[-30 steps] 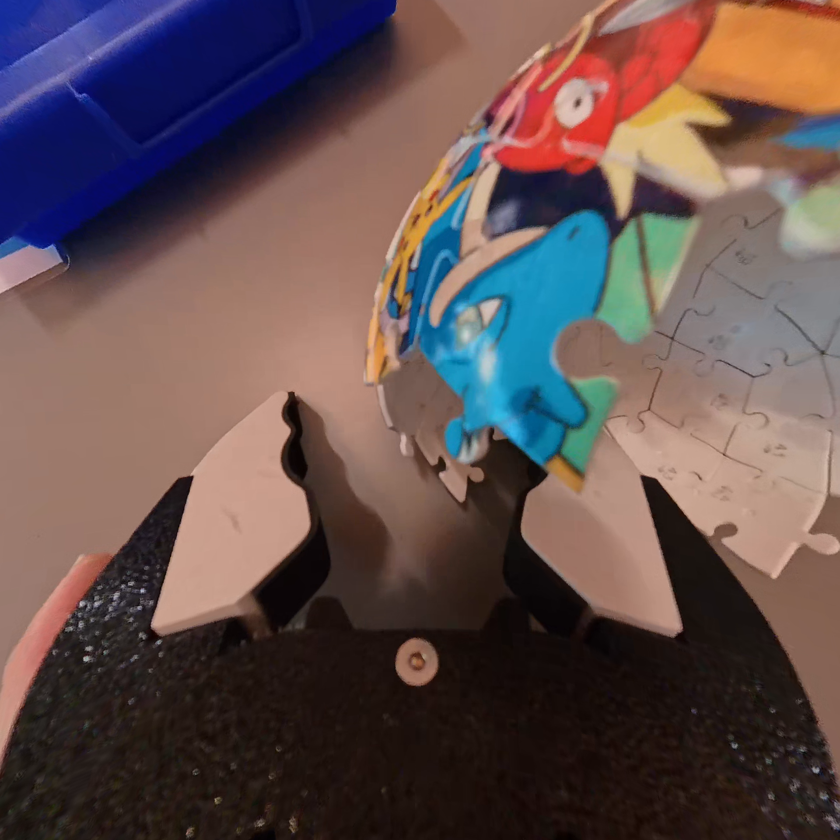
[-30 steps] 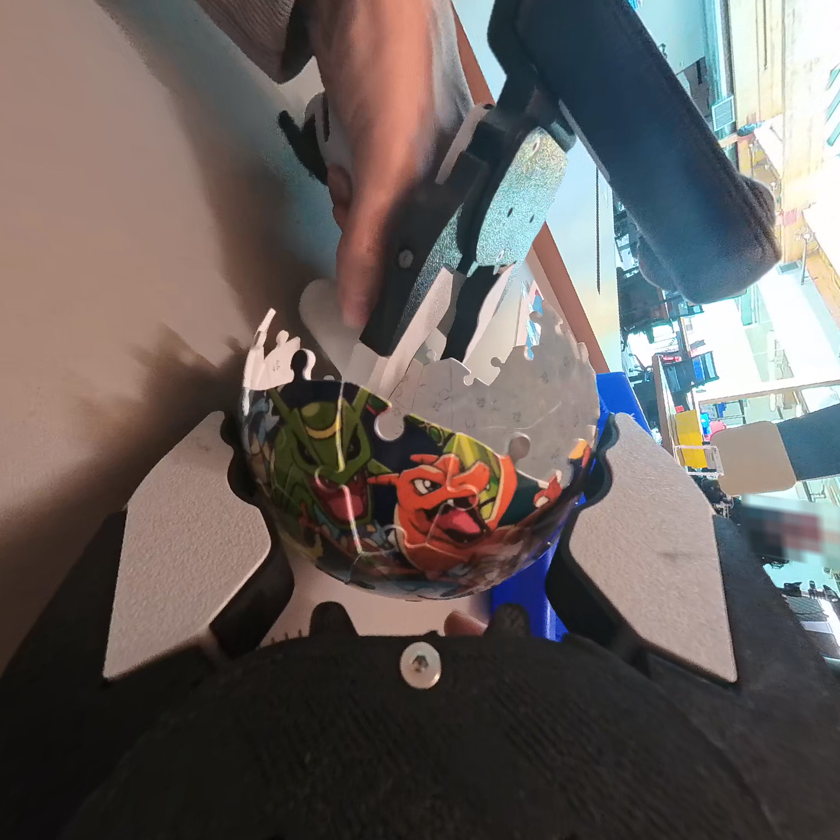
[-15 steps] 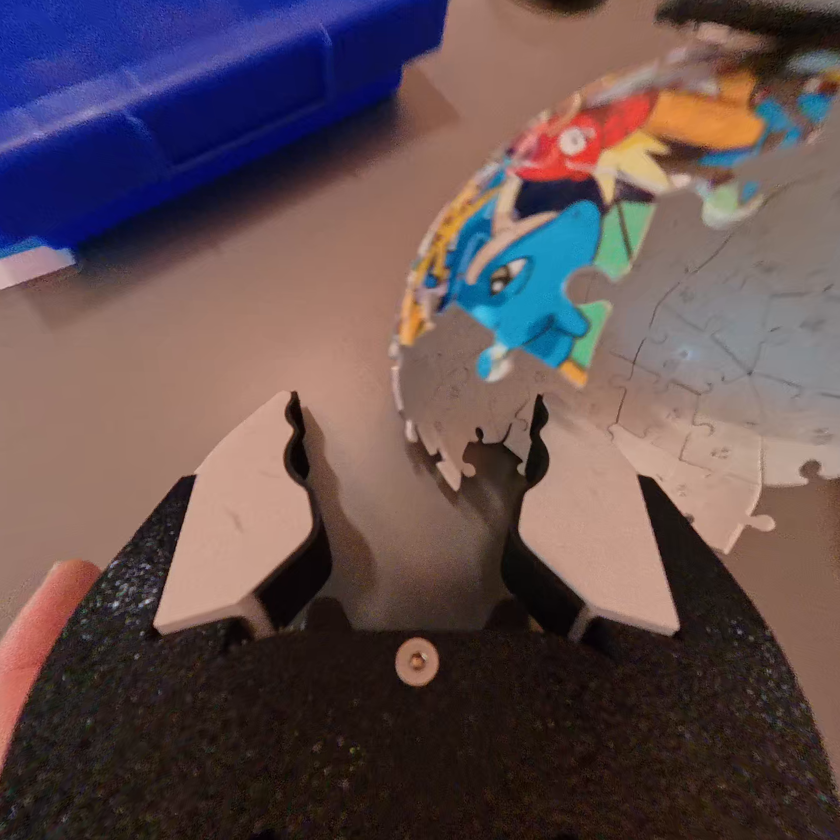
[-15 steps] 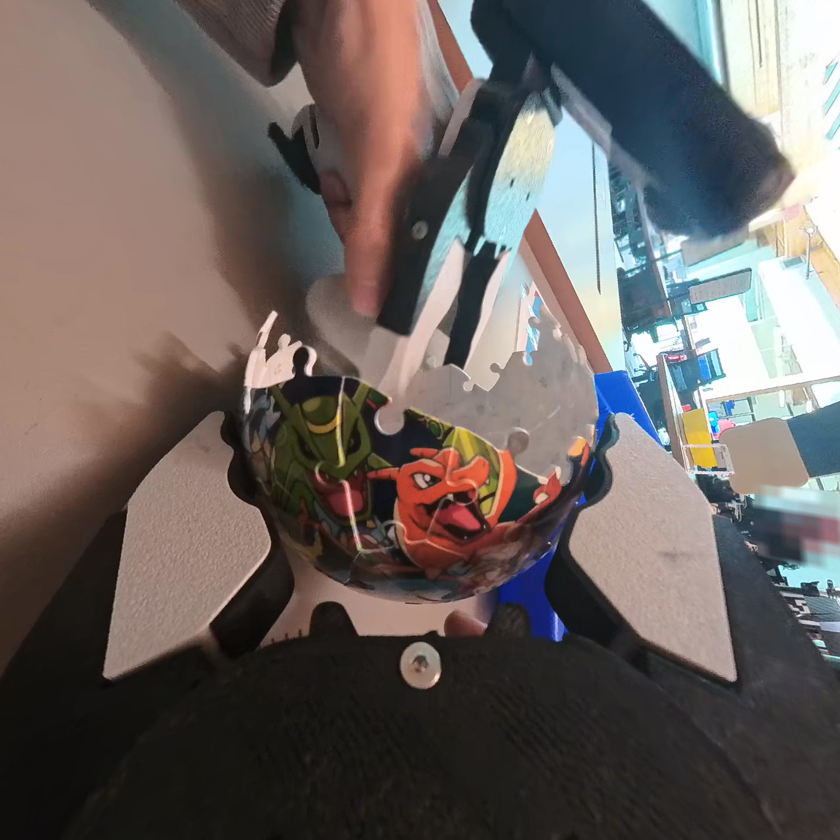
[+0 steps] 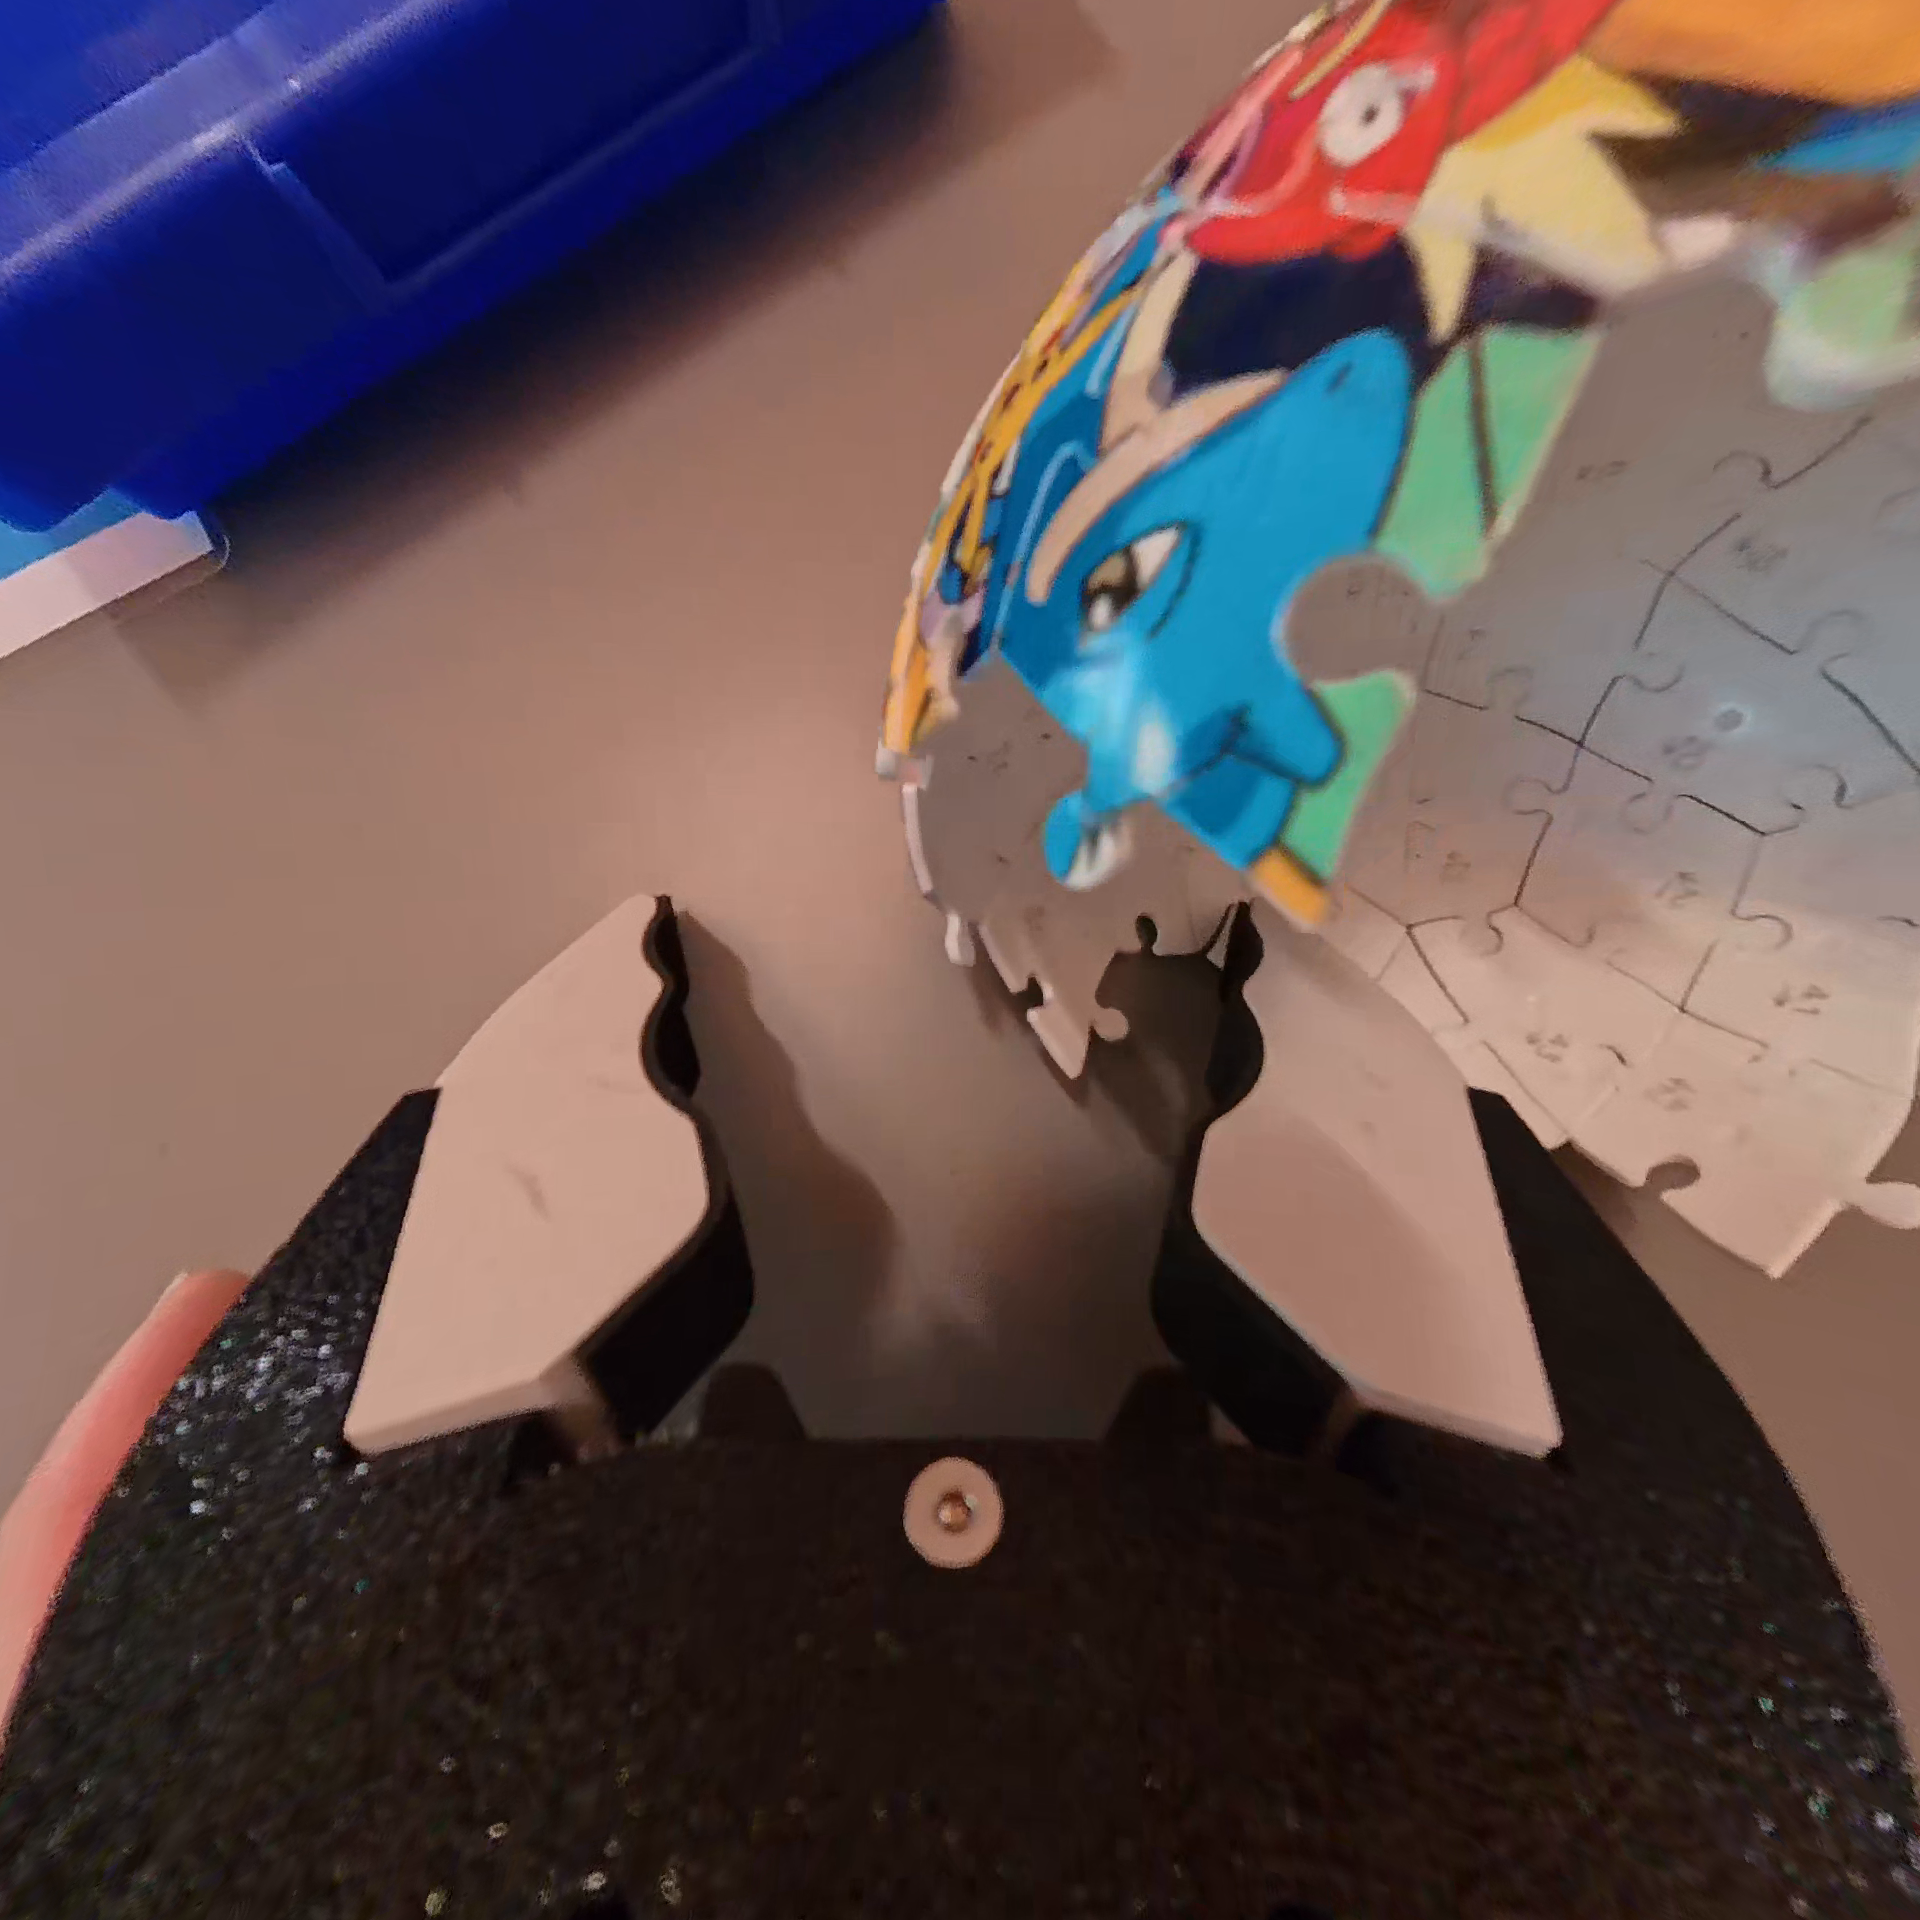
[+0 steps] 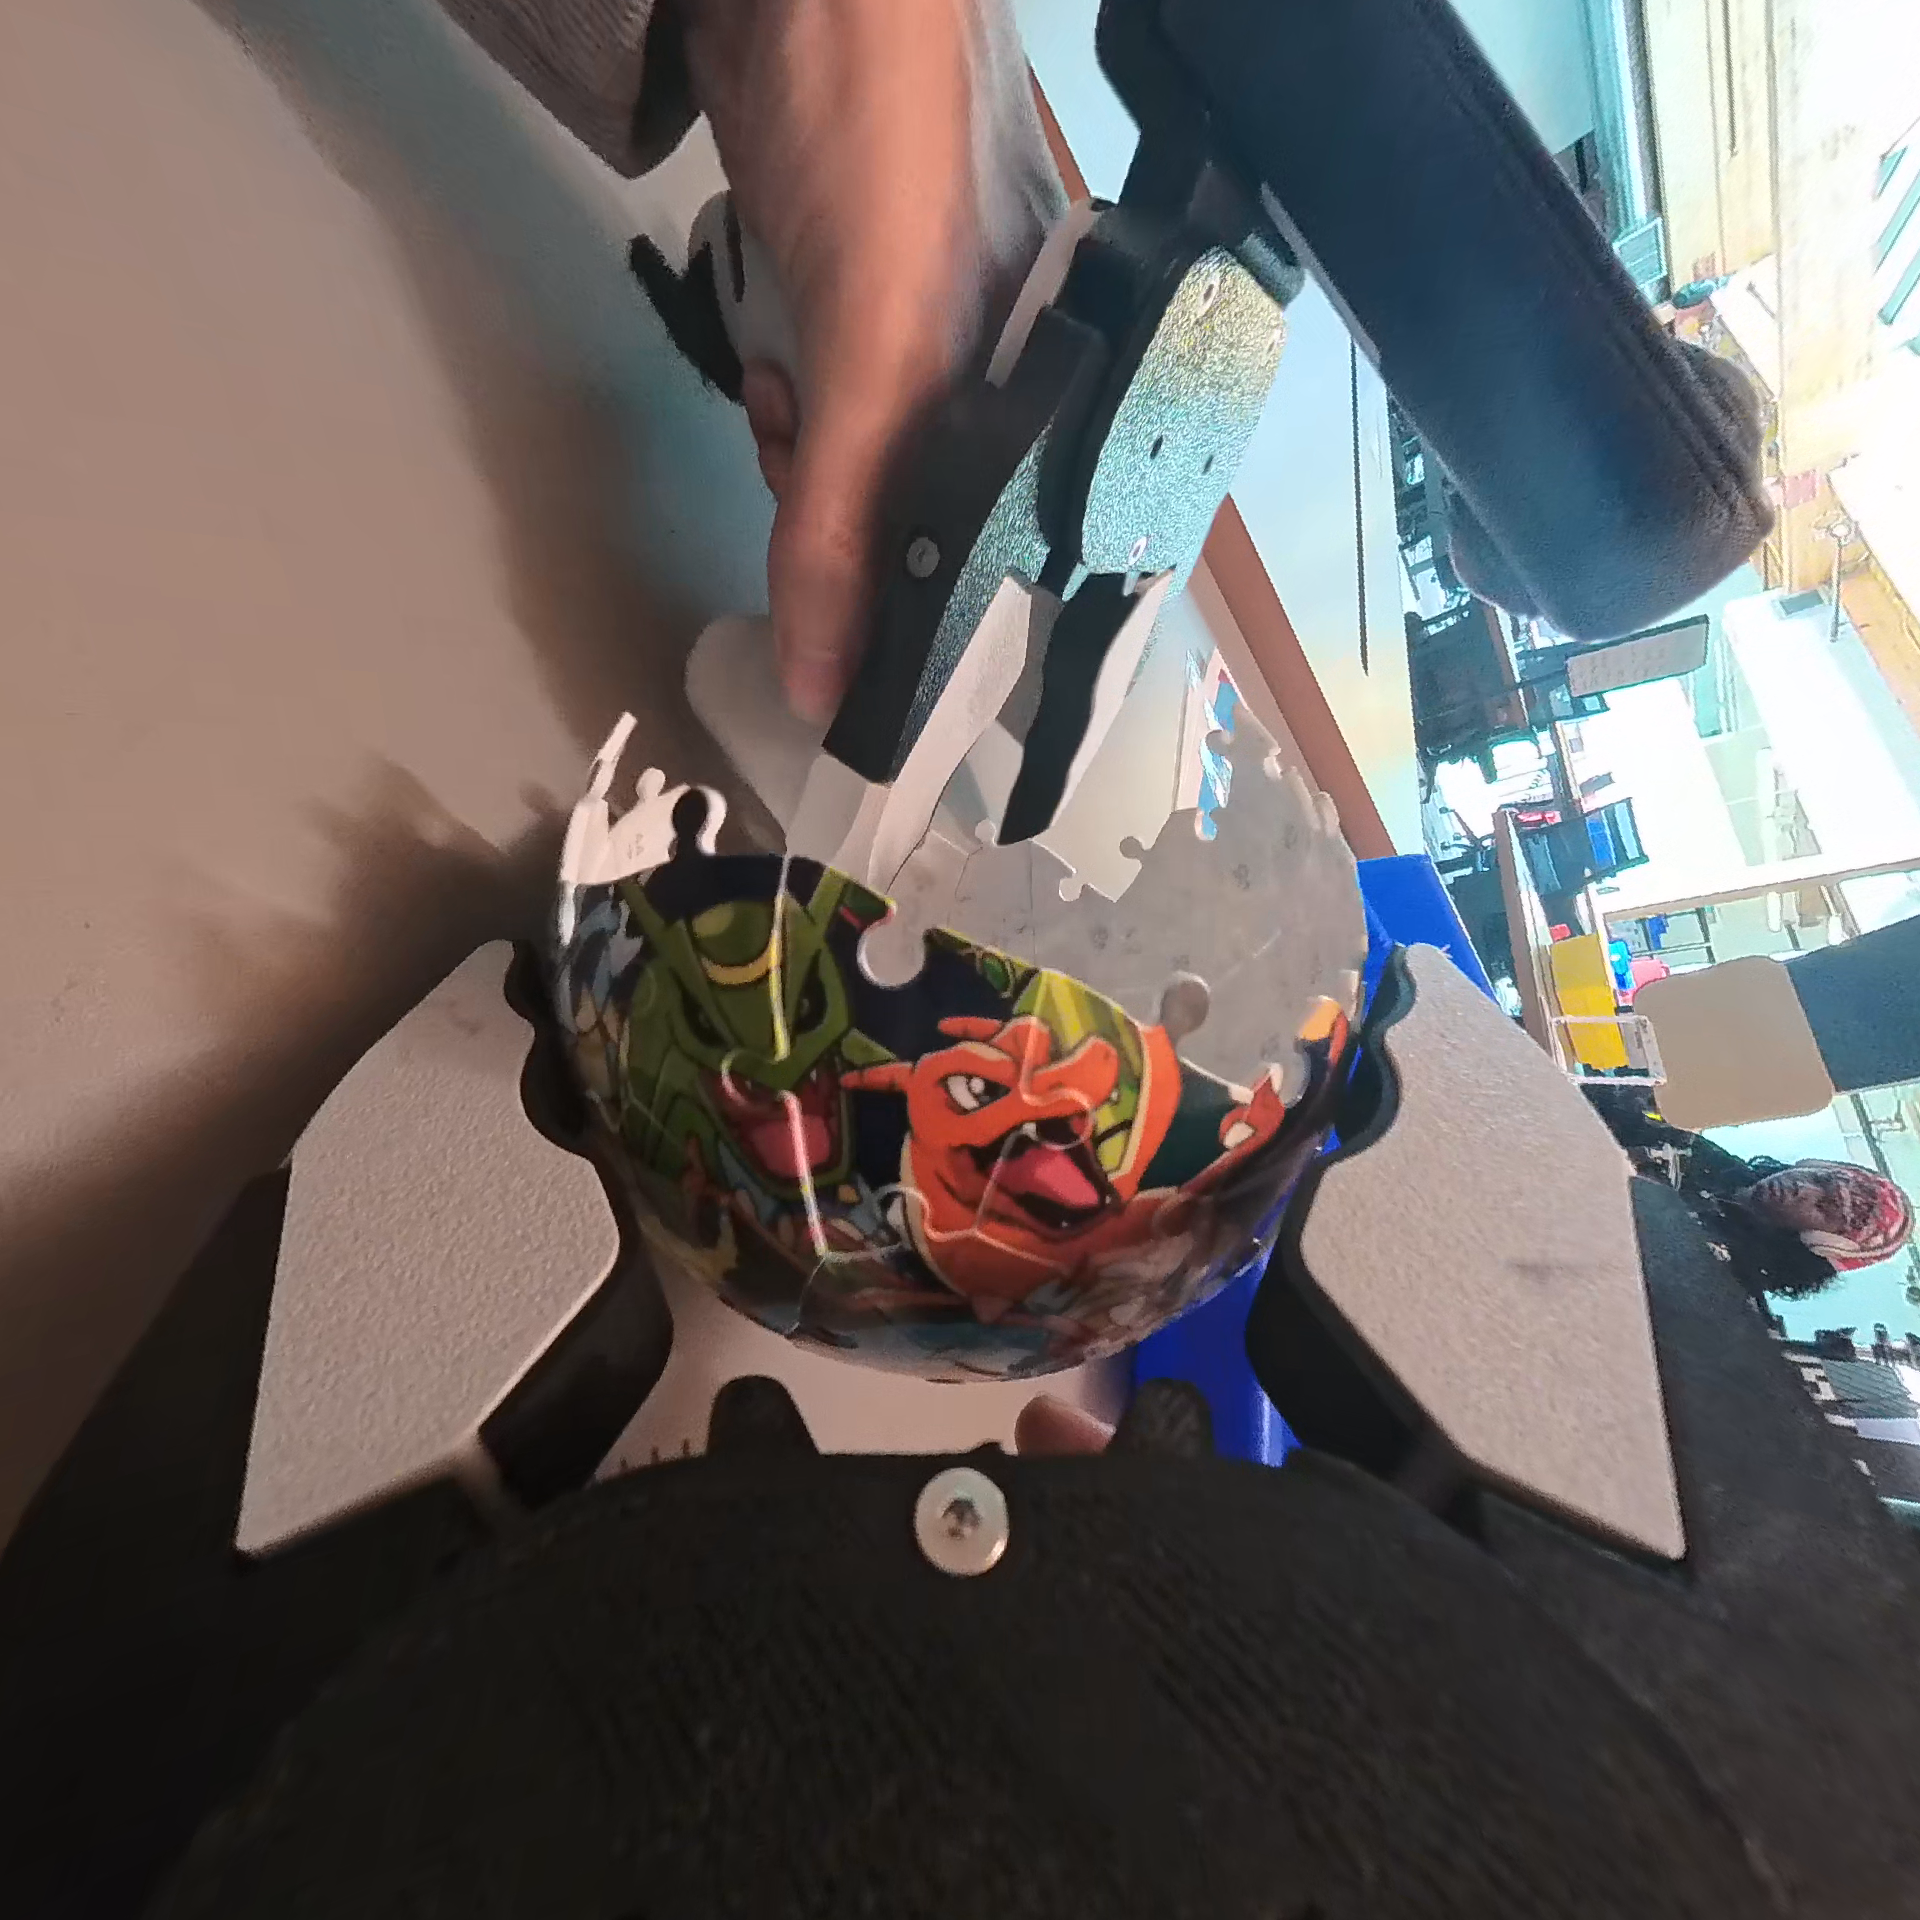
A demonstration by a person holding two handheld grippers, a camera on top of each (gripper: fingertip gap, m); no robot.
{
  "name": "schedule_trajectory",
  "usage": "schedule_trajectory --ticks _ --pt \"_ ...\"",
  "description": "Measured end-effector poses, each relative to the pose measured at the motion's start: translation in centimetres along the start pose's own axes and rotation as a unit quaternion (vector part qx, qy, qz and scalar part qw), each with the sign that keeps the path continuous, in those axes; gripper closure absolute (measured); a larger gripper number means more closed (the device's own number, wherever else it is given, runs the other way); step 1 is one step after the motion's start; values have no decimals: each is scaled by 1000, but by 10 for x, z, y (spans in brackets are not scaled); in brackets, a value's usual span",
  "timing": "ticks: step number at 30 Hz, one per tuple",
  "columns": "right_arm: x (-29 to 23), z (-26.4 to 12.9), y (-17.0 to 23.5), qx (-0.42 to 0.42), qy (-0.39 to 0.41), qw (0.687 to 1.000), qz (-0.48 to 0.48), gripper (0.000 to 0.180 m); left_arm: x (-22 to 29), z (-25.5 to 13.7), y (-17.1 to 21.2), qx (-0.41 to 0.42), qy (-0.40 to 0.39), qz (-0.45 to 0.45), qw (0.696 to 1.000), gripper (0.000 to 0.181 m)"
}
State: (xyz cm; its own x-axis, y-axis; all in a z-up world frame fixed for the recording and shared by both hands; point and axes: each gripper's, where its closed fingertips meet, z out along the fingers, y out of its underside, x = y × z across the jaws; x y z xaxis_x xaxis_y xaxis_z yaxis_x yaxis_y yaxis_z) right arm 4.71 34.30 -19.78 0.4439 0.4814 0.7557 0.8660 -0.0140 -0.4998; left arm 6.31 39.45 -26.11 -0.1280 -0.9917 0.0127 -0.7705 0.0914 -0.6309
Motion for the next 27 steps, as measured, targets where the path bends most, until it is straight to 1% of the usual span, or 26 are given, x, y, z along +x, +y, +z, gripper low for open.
schedule_trajectory --ticks 2,5,7,9,12,15,21,24,27 --pt "0 0 0 1 0 1000 2 38 3 1 0 -1 10 1 1000 88" --pt "0 0 0 0 -1 1000 3 38 6 3 0 -1 17 7 1000 84" --pt "-1 0 0 0 -1 1000 2 38 7 3 -1 -4 15 14 1000 85" --pt "0 0 0 0 -2 1000 5 38 3 3 0 -5 6 8 1000 77" --pt "0 -1 2 -5 -3 1000 5 38 2 0 -1 8 12 -2 1000 84" --pt "0 -1 3 -4 -3 1000 9 38 -3 -3 -8 38 12 -26 999 84" --pt "0 -1 3 -4 -2 1000 12 38 2 6 -6 16 8 -1 1000 82" --pt "0 -2 4 -4 -2 1000 12 38 0 7 -7 15 5 1 1000 79" --pt "0 -2 4 -2 -4 1000 15 38 2 7 -7 8 13 6 1000 82"
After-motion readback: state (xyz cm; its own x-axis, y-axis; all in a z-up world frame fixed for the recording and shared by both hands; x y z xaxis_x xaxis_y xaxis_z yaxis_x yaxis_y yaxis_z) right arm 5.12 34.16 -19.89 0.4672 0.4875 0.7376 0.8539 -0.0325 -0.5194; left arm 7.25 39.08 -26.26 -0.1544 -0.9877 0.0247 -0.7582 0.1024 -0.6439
